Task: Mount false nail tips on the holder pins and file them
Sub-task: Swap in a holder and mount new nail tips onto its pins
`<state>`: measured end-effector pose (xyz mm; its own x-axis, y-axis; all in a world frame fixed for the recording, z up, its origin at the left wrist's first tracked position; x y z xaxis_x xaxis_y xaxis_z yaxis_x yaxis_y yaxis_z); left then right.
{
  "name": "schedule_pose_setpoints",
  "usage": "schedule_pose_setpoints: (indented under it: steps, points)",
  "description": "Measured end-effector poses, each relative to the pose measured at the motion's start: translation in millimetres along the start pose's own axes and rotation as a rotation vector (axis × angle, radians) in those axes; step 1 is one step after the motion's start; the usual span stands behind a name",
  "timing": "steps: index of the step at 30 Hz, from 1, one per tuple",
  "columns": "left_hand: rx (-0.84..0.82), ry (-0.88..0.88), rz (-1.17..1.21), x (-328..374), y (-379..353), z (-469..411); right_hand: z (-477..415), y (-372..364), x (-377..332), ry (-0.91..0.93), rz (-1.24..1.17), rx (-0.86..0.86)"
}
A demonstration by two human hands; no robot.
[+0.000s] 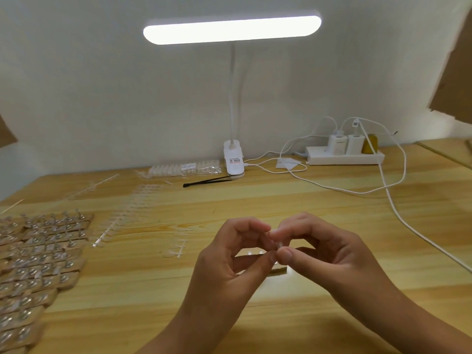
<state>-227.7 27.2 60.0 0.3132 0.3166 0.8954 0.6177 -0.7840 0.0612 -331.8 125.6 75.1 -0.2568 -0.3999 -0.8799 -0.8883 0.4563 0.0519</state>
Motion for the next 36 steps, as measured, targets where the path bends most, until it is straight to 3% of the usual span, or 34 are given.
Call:
schedule_pose_setpoints:
  steps: [23,29,36]
  points:
    - [0.024,0.014,0.037,5,1,-1,3,-1,21,-0.106,-0.067,0.006]
    - [0.01,0.032,-0.014,0,7,-2,-5,7,17,-0.071,0.117,0.024]
    - [-0.058,0.244,0.086,-13,10,-8,-7,1,25,-0.123,-0.017,-0.107]
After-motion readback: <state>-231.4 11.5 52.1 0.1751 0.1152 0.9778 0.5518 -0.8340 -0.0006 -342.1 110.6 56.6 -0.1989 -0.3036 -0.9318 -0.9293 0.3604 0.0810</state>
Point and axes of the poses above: each hand's wrist, its own z-axis away from the middle knuckle, its own y-axis out of the back of the hand, x = y × z, the point moved 7 cm from there along -z, towards the middle knuckle, and after that the axes turned 5 degrees about y, right-handed, at the moved point
